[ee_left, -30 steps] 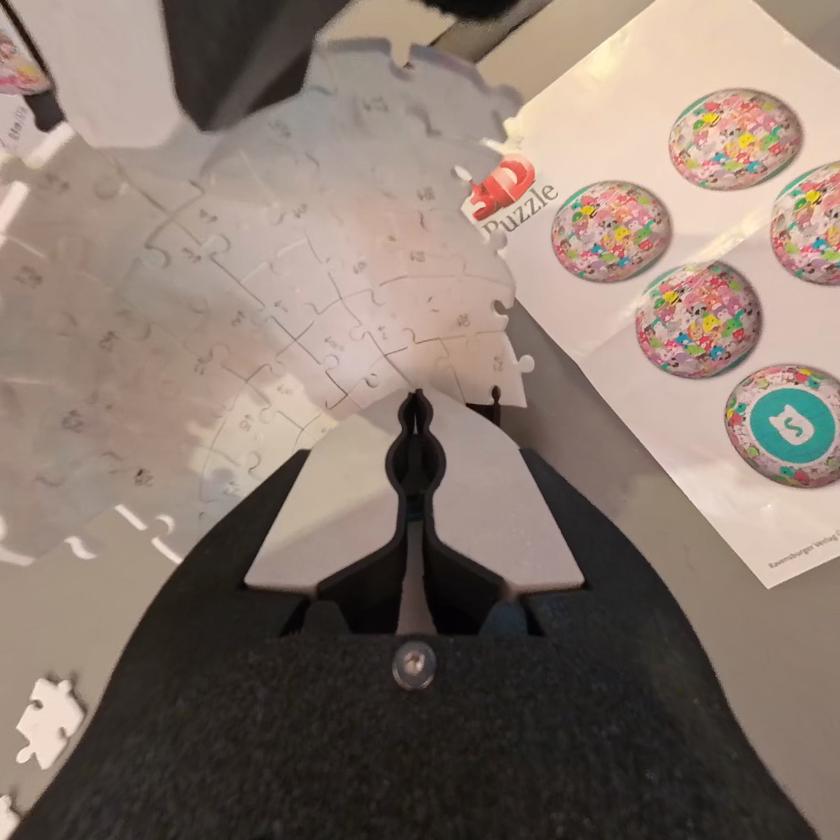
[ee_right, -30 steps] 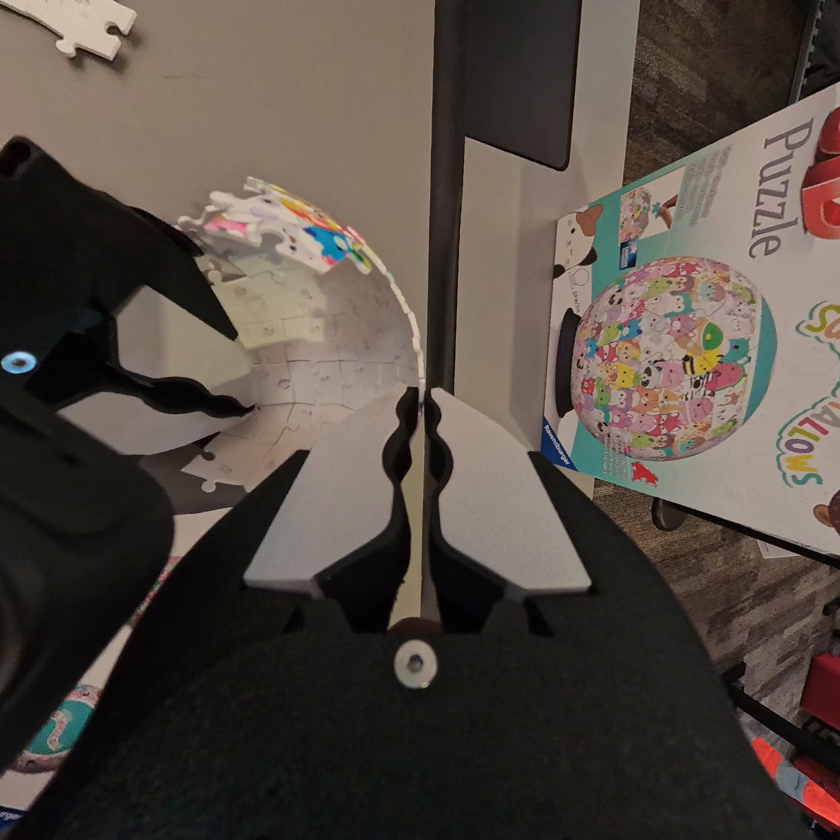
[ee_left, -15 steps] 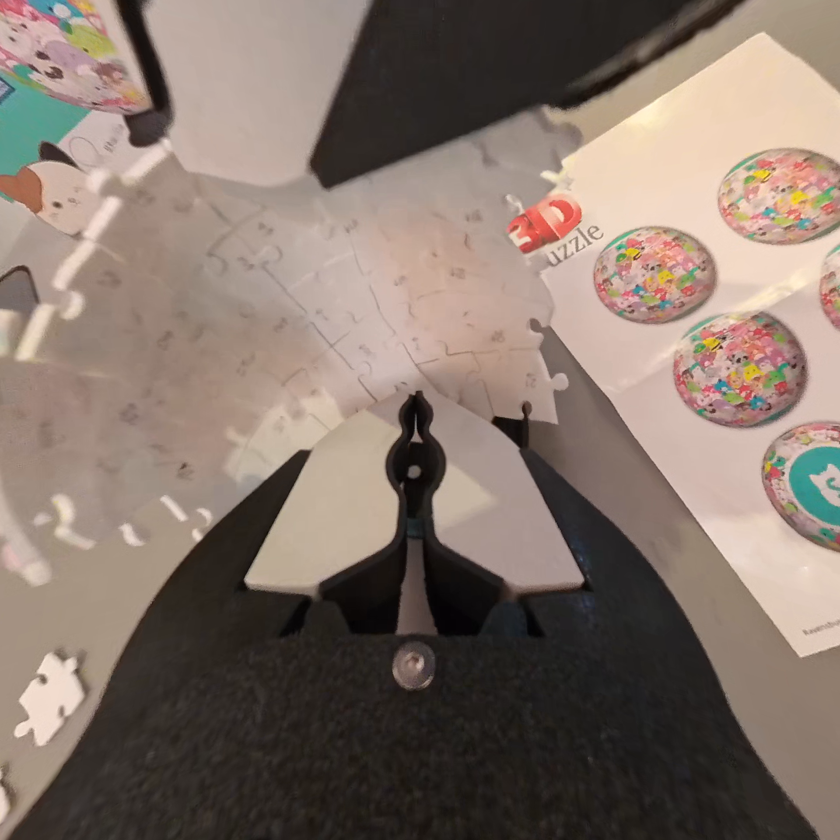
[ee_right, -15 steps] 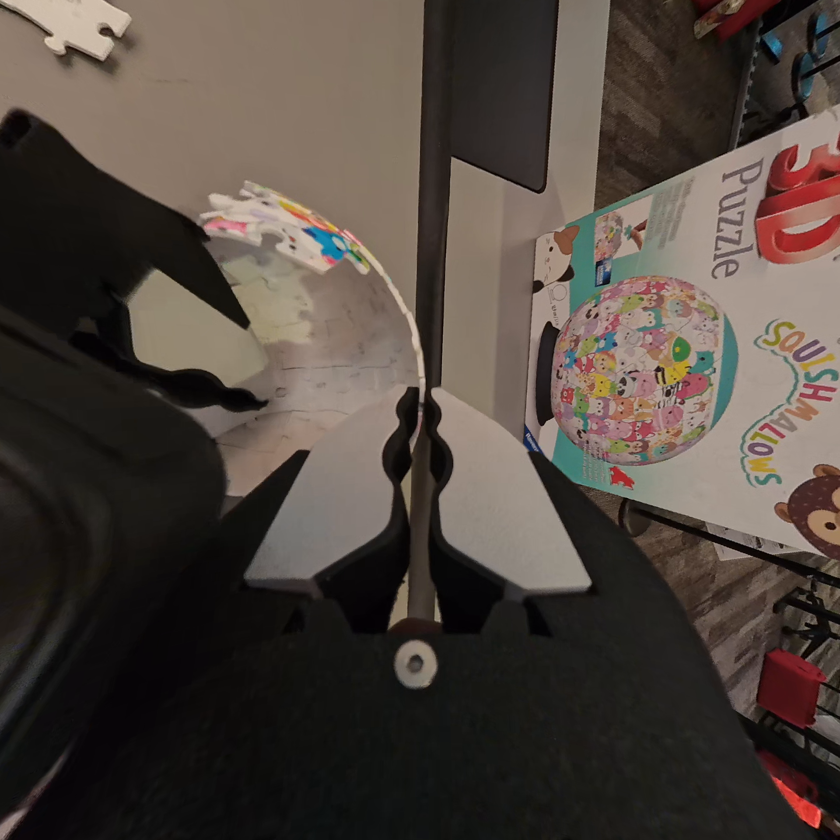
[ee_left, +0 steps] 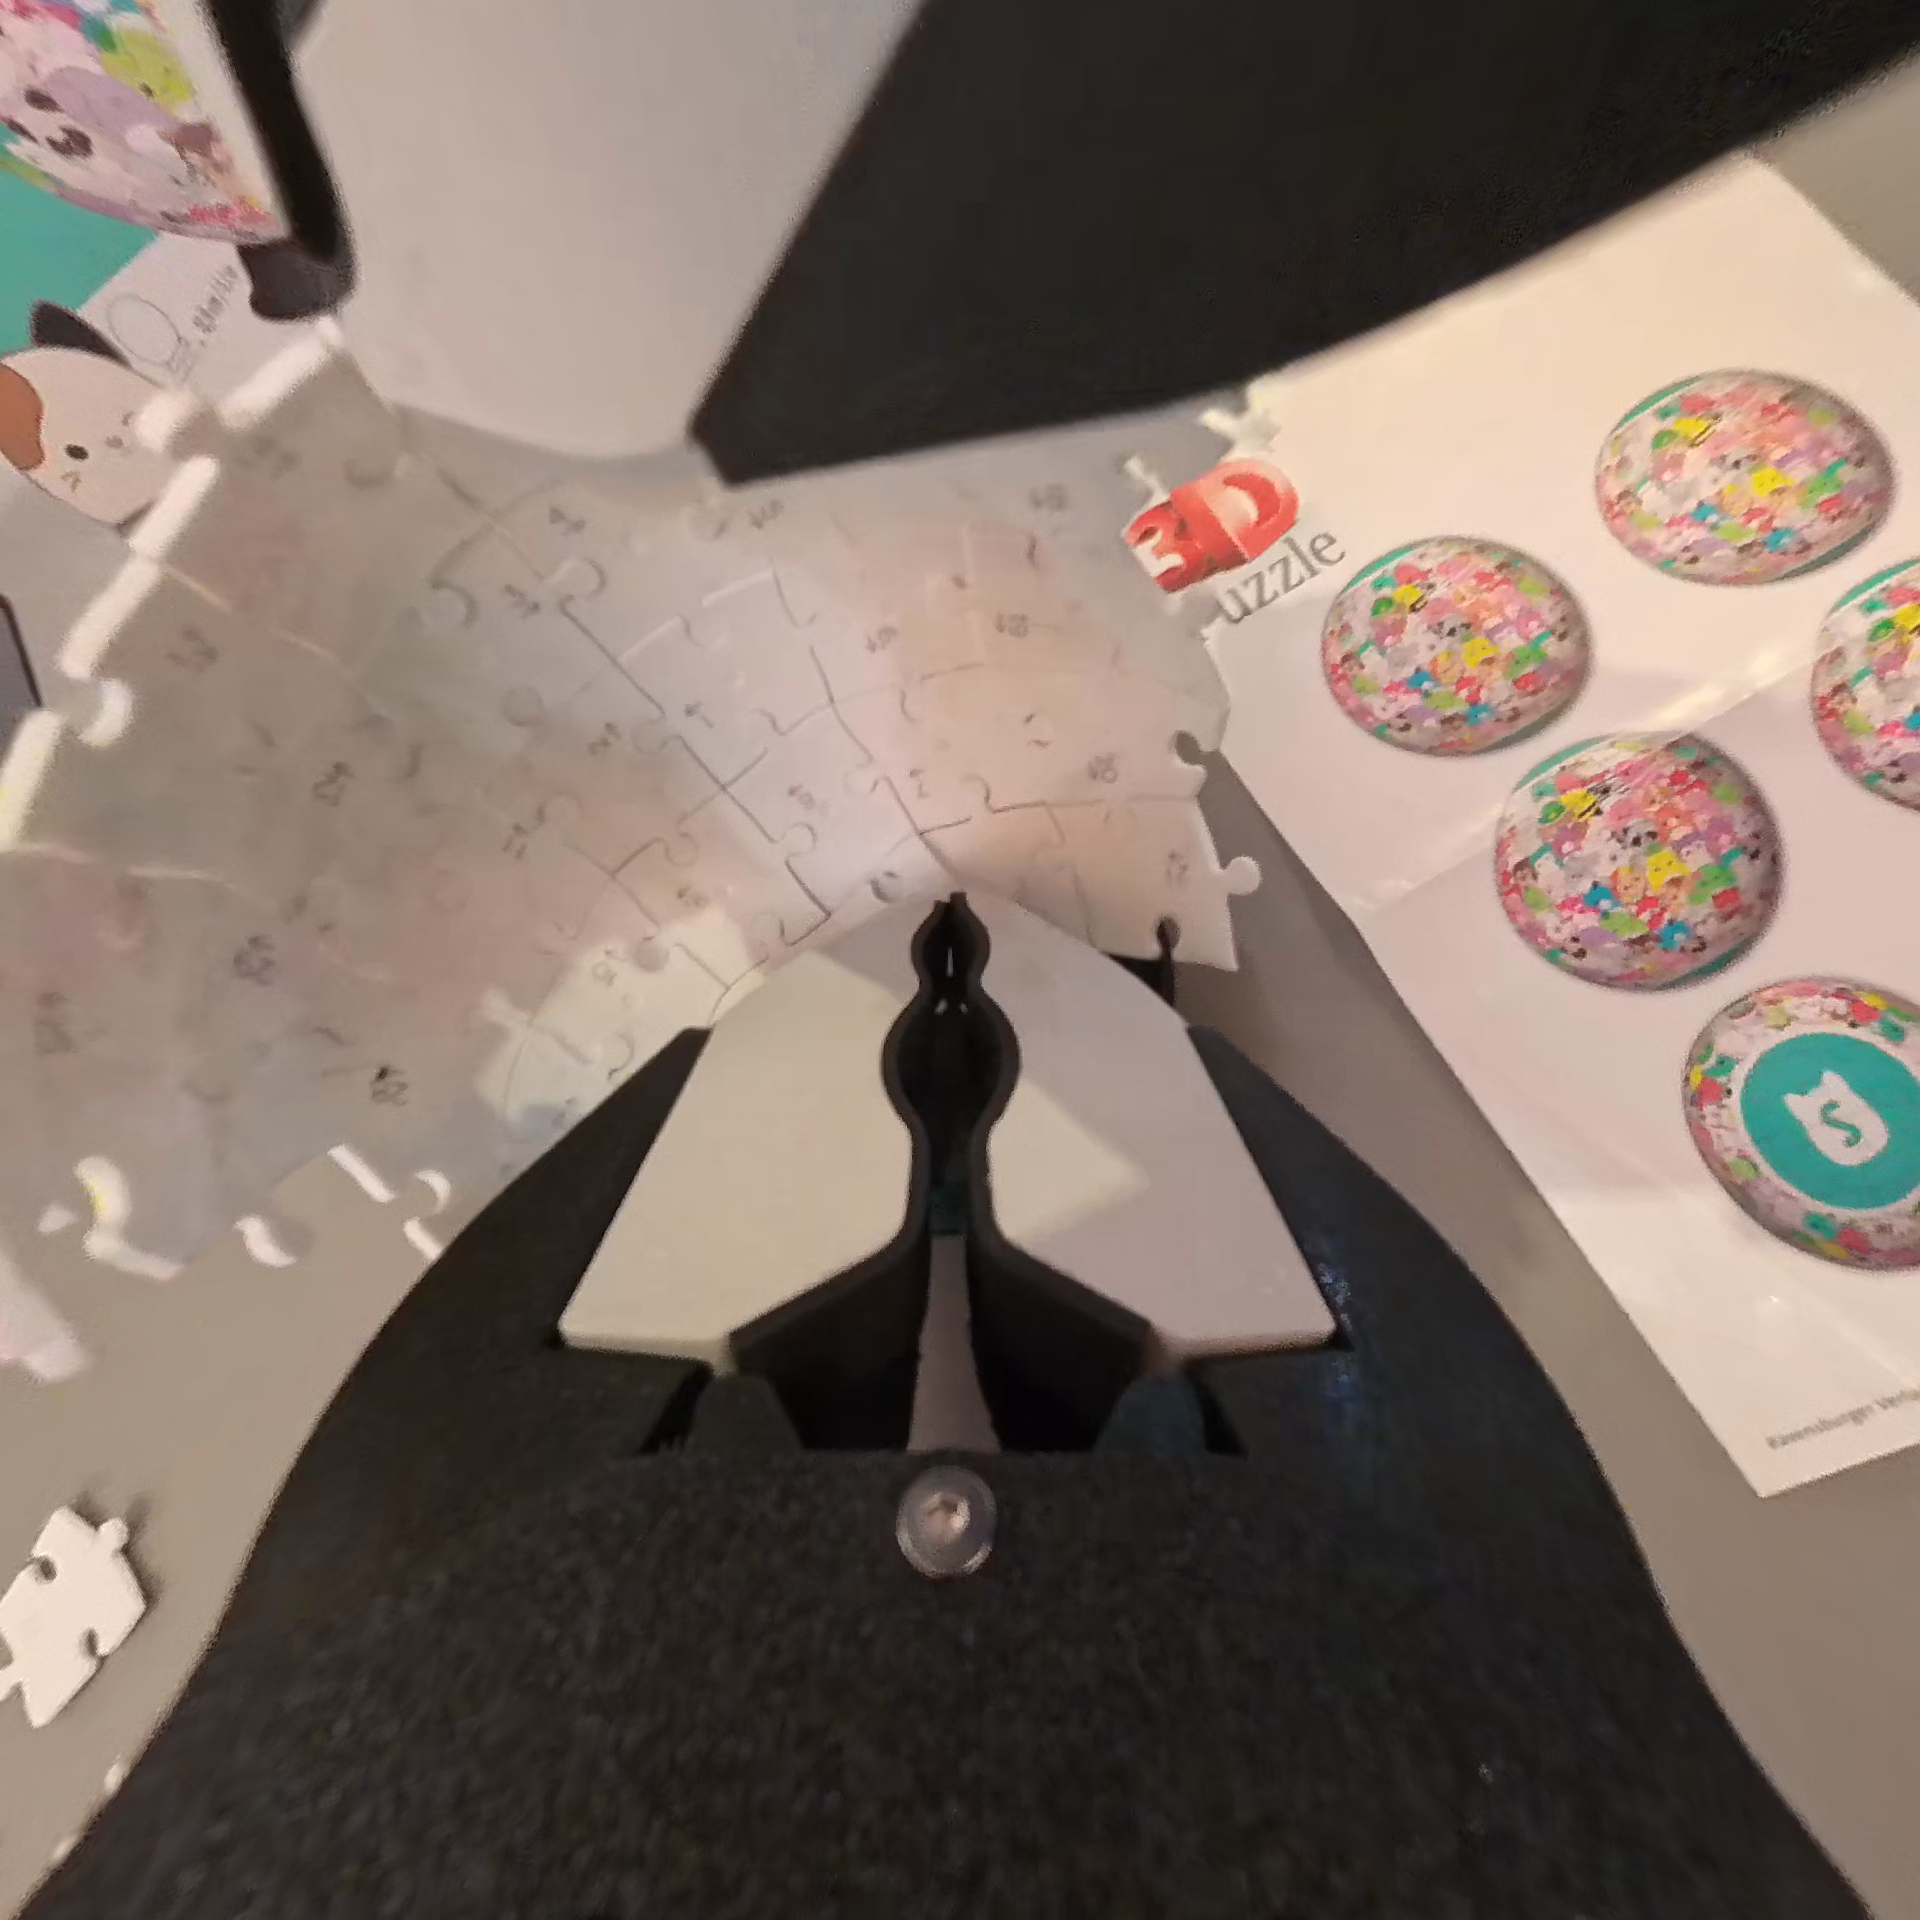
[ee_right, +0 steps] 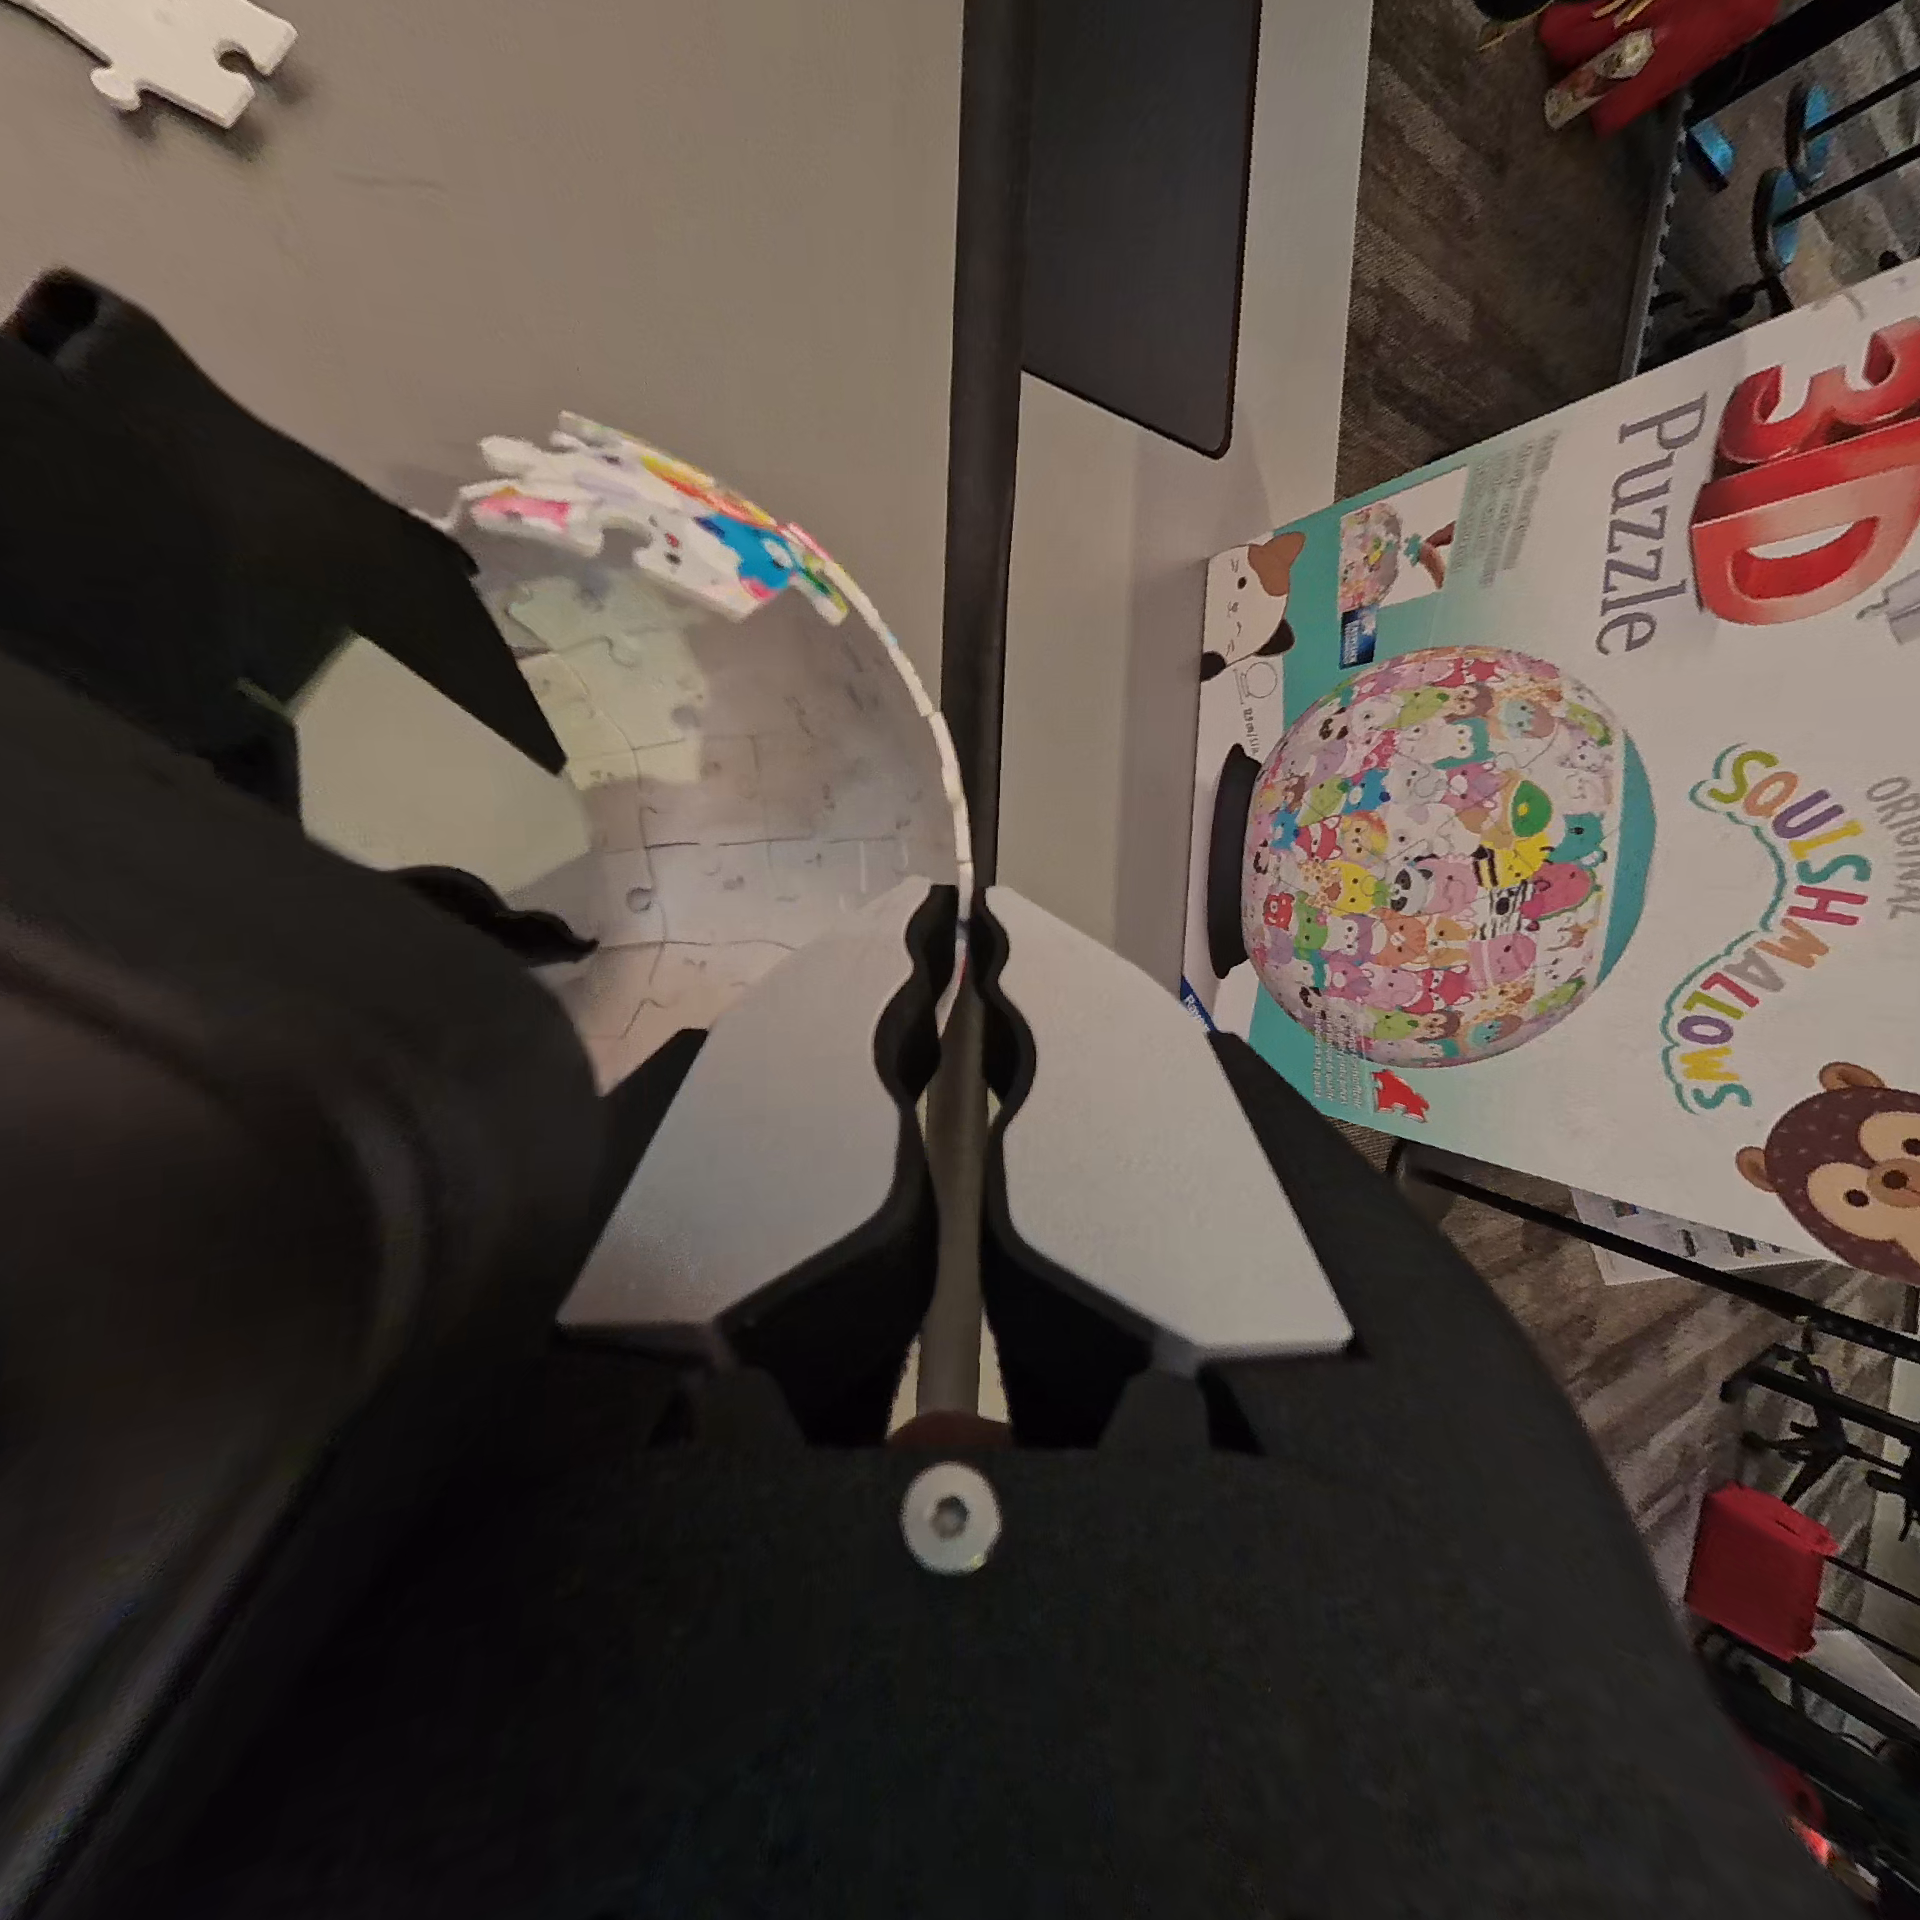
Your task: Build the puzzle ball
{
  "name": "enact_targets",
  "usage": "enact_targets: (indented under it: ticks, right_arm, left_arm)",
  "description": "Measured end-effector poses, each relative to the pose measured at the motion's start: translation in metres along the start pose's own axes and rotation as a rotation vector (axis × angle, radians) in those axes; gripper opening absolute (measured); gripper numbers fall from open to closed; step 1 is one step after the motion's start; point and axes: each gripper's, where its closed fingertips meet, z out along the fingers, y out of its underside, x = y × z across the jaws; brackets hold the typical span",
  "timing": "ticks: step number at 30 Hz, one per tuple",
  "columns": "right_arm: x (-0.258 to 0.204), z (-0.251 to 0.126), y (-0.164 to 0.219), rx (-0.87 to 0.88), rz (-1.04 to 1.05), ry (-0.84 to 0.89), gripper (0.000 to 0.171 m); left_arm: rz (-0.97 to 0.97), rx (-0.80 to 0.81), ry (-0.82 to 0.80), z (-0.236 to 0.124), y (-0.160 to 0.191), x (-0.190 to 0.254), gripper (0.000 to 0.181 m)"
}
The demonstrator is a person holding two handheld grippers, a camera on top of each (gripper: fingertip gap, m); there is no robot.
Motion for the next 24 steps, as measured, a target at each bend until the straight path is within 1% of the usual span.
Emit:
enact_targets:
  ticks: [4,11,15,20,23,24]
  right_arm:
    - [0.0,-0.001,0.0,0.002,0.0,-0.001,0.003]
    - [-0.001,0.0,0.004,-0.008,0.004,-0.002,0.003]
    - [0.0,0.0,0.005,-0.01,0.008,-0.001,0.003]
    - [0.0,-0.001,0.006,-0.007,0.002,0.006,0.003]
    - [0.0,-0.001,0.005,-0.008,0.0,0.004,0.003]
    - [0.0,-0.001,0.003,-0.007,-0.004,0.005,0.003]
  left_arm:
    - [-0.031,0.014,0.014,0.004,-0.002,0.003,0.0]
    - [-0.028,0.034,0.018,0.004,0.004,0.001,0.0]
    - [-0.049,0.025,0.051,0.004,0.003,0.001,0.0]
    - [-0.105,0.078,0.064,-0.008,-0.002,0.0,0.0]
    - [-0.066,0.084,0.029,-0.011,-0.008,-0.001,0.0]
    - [-0.056,0.064,0.028,-0.008,-0.007,0.001,0.0]
